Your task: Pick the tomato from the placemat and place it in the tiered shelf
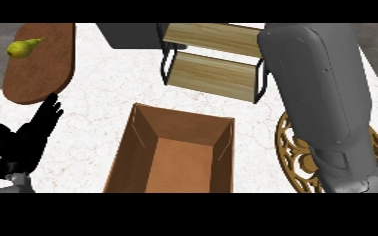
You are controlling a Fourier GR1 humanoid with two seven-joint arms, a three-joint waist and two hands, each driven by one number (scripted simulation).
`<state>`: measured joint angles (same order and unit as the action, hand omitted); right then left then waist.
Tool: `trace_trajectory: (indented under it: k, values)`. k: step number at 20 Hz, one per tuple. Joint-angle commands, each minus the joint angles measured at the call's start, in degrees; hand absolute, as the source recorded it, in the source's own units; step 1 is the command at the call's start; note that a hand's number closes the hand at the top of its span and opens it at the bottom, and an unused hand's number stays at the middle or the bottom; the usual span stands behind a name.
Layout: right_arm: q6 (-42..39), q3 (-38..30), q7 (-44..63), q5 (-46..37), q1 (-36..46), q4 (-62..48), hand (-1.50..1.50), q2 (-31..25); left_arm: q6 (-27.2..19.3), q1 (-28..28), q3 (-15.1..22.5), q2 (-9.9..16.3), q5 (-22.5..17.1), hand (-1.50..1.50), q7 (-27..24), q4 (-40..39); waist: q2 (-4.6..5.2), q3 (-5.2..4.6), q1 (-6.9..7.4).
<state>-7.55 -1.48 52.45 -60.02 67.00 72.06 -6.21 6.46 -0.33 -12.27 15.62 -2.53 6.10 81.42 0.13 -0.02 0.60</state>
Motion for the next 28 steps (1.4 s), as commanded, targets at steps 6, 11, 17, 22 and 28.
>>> trace_trajectory:
  k: [6,11,17,22,28]
  values:
    - [7.01,-1.2,-9.44,-0.93,-1.11,-11.42,-1.5,-2.81,-2.02,2.14,1.16,-2.27,2.25,0.0,-0.7,2.51,0.02,0.02,0.27]
    - [8.82,-2.71,-6.54,1.83,0.13,-5.85,-1.5,1.04,-1.01,-0.54,-0.46,-0.6,1.03,0.0,0.91,1.34,-0.16,0.02,-0.14]
    - [8.35,-9.62,-5.6,10.2,0.87,-2.22,-1.5,0.89,0.98,2.88,-1.01,-0.1,0.78,0.0,-2.23,0.86,-0.27,0.02,-0.23]
    - [8.98,-12.89,-6.17,15.85,-3.99,7.14,-1.5,0.29,-1.83,-1.4,-0.22,-2.05,2.24,0.0,-1.09,-2.58,-0.29,0.03,-1.18]
    - [5.37,-17.22,-3.01,22.48,-4.49,19.83,-1.5,-3.78,-0.54,-0.05,-0.46,-1.25,1.19,0.0,1.51,0.91,-0.42,0.05,-1.08]
